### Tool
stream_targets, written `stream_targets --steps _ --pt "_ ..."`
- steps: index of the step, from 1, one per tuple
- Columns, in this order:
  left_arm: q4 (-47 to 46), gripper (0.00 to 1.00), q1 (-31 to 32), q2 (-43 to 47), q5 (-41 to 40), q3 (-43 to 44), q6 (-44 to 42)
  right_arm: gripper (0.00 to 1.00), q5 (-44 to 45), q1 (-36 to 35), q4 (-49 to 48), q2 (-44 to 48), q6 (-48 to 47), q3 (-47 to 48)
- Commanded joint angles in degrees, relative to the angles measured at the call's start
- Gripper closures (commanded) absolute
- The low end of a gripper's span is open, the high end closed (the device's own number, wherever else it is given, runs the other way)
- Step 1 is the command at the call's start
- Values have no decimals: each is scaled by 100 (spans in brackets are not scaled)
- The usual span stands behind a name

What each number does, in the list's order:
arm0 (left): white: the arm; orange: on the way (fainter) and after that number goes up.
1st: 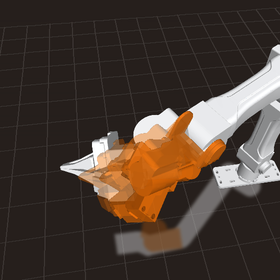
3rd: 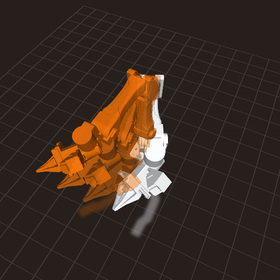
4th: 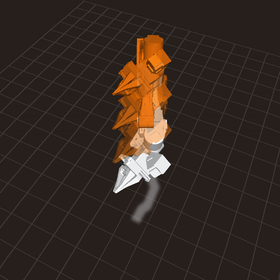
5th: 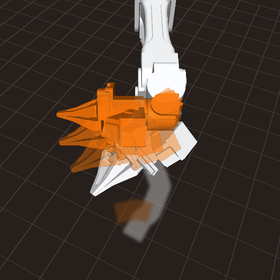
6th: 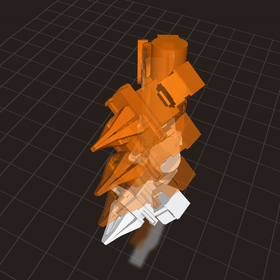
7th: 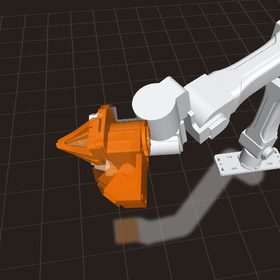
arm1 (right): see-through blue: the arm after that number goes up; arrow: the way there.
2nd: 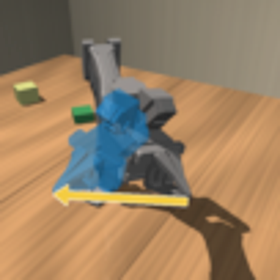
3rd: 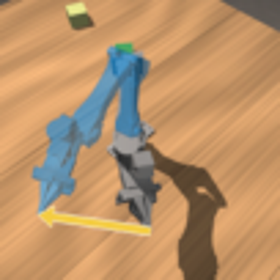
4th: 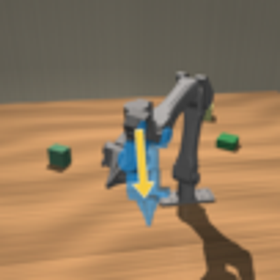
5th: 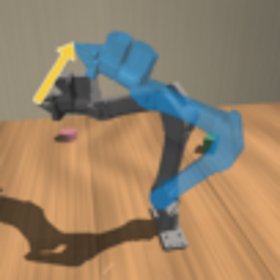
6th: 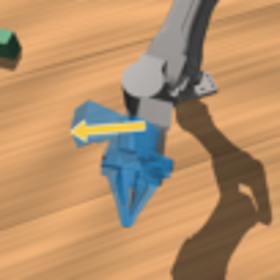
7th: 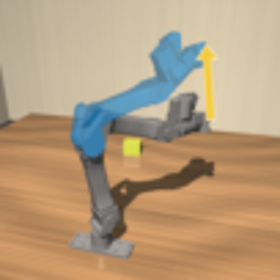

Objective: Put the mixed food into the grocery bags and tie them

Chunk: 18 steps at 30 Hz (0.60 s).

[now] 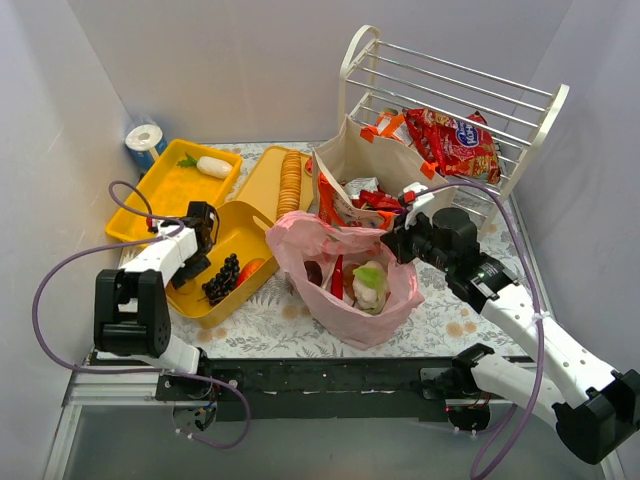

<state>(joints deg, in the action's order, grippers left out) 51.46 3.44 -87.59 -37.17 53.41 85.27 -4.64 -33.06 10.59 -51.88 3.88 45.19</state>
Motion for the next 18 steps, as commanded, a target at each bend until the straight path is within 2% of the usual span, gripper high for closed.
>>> stream_targets --steps 1,7,10,11,13,15,18 --pt "-417 73 16 865 725 -59 -493 99 78 19 -250 -165 16 16" --pt "-786 77 262 2201 2080 126 -1381 99 130 27 -171 -367 104 113" --pt "-1251 79 420 2843 2914 345 -1724 99 183 19 -128 -498 148 157" --pt "-1557 80 481 2931 3500 415 -1829 99 201 19 -119 -542 157 192" --pt "-2084 82 604 3089 4180 731 -2058 99 315 19 -5 -657 148 245" --pt "-2568 81 981 3177 4977 969 -2155 99 429 19 83 -727 157 324" --pt "-3623 80 1693 3257 5298 1364 -2173 99 429 19 189 -745 166 376"
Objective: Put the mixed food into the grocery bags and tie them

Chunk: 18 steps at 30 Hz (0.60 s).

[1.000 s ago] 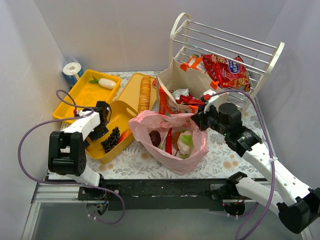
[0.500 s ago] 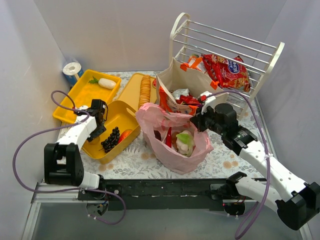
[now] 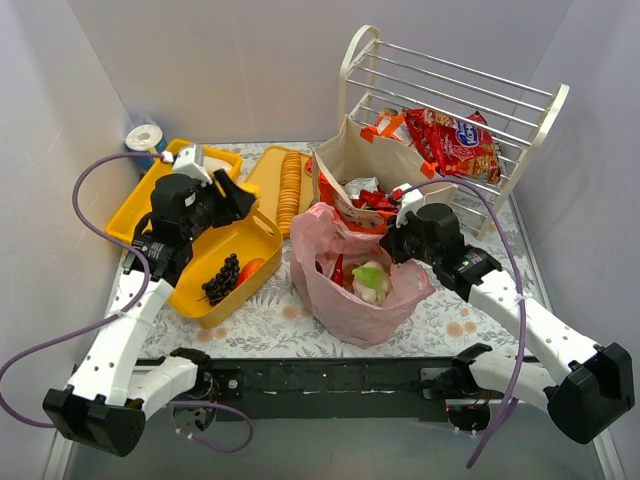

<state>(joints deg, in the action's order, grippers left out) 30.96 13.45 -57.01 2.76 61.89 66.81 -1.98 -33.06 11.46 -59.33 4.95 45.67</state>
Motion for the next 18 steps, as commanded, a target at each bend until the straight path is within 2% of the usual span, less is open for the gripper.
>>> stream_targets --steps 1,3,4,7,10,14,18 --pt "-1897 80 1050 -1 1375 804 -317 99 163 19 154 0 85 346" --pt "-2006 81 1500 -326 1446 1131 -404 99 356 19 233 -43 103 425" --pt "-2006 81 2085 -563 1394 1463 -492 99 382 19 268 -52 103 443" --pt "-1980 80 3211 -1188 1060 1738 -1037 99 540 19 356 -70 94 513" --pt "-1954 78 3777 -1470 963 1809 -1345 99 637 19 479 -140 103 601" --pt "-1287 79 4130 -1734 375 1704 -1740 99 795 27 620 -193 103 671" --pt "-1127 78 4209 -1568 -206 915 -2039 99 813 19 691 -167 103 741"
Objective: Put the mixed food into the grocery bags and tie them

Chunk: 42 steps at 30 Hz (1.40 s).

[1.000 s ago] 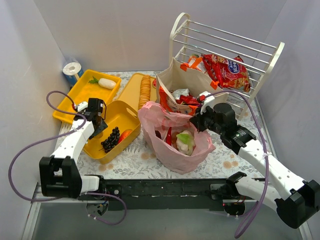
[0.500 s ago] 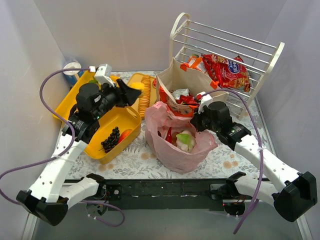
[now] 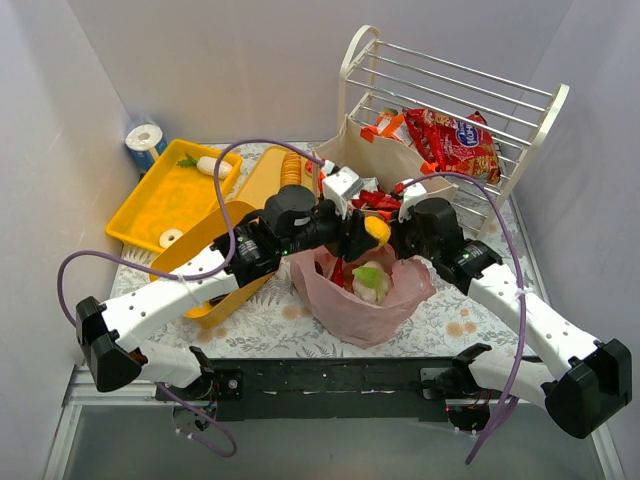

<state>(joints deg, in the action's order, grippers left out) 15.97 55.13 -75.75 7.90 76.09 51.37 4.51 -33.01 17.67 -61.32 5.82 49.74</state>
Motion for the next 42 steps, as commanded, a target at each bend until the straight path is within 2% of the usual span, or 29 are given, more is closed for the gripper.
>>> stream_targets --steps 1,5,7,8,9,11,15,18,21,22,23,26,28,29,30,32,34,36,42 --pt "407 78 50 297 -720 -551 -497 99 146 14 78 24 24 344" --pt "522 70 85 174 -983 -587 -453 99 6 14 96 -3 50 396" --pt "487 51 85 157 -914 -544 -444 99 -12 14 105 23 68 397" --pt "460 38 85 174 -887 -508 -435 99 -29 14 114 50 68 397" --pt "416 14 85 192 -817 -456 -444 99 -21 14 122 59 68 397" --pt "267 2 85 279 -799 -280 -462 99 -21 14 166 94 59 405" --pt "109 2 42 280 -255 299 -567 99 -65 14 245 103 -64 546" --pt "30 2 -318 192 500 800 -515 99 -38 14 351 -2 -178 774" --pt "-120 2 -1344 113 1107 1073 -43 97 -134 14 500 -187 -362 1116" --pt "-242 2 -2078 113 1178 1074 134 91 -196 23 596 -240 -432 1387" --pt "-339 2 -2460 130 1213 1031 310 73 -266 14 667 -327 -477 1538" --pt "-498 2 -3717 104 1169 820 812 37 -703 6 878 -381 -565 2073" --pt "-480 2 -4568 -62 1336 523 1223 29 -1038 6 879 -328 -854 2285" --pt "-550 2 -4808 -124 1406 346 1478 19 -1275 -12 844 -241 -846 2443" --pt "-725 2 -5219 -203 1633 118 1707 16 -1425 -12 782 -205 -837 2505" --pt "-1067 2 -5486 -317 2055 -593 2164 9 -1907 -82 528 -135 -733 2628" --pt "-1560 2 -5505 -266 2242 -1225 2201 7 -2199 -196 282 -152 -627 2769" --pt "-1729 2 -5505 -160 2303 -1308 2088 5 -2148 -564 44 -292 -460 2979" --pt "-1386 2 -5505 147 1794 -1430 1517 5 -305 -1997 -184 -1206 -565 3736"
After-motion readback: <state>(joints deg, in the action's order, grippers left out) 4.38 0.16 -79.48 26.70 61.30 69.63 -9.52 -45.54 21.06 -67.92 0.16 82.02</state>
